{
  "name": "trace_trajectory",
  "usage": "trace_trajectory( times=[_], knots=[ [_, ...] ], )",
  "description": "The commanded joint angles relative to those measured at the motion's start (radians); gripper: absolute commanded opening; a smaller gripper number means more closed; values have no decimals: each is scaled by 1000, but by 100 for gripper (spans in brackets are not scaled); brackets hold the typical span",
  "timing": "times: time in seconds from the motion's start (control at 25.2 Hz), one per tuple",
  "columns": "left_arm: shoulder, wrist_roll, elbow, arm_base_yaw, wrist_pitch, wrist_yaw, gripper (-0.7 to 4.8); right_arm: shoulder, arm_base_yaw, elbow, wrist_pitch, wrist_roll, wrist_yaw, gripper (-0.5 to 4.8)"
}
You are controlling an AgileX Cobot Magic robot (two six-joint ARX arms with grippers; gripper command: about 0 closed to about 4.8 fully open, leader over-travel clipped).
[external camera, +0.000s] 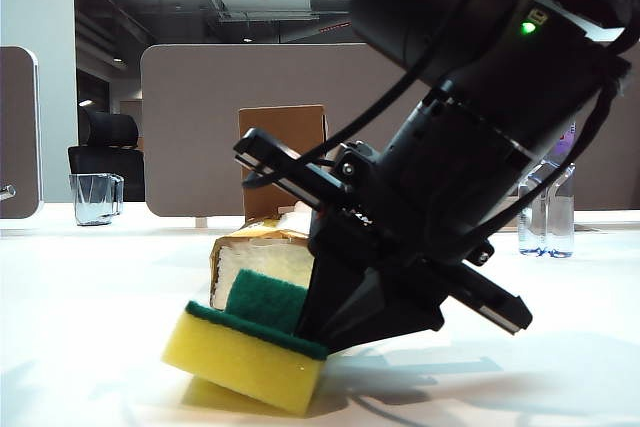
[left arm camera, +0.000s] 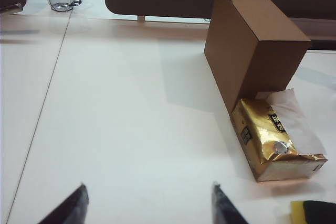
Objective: Move the sponge from left to right to wipe the table, avoiding obstacles on the table, and finally reaching the bottle of mineral water.
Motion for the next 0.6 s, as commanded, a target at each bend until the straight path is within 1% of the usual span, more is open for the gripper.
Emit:
trace_trajectory(
  times=[0.04,0.6],
  knots=[
    [-1,3,6,0,13,5,301,1,-19,-19,-160,-28,32,-9],
    [-1,2,6,0,13,5,301,-53,-97,-20,-254,-106,52,-9]
  ],
)
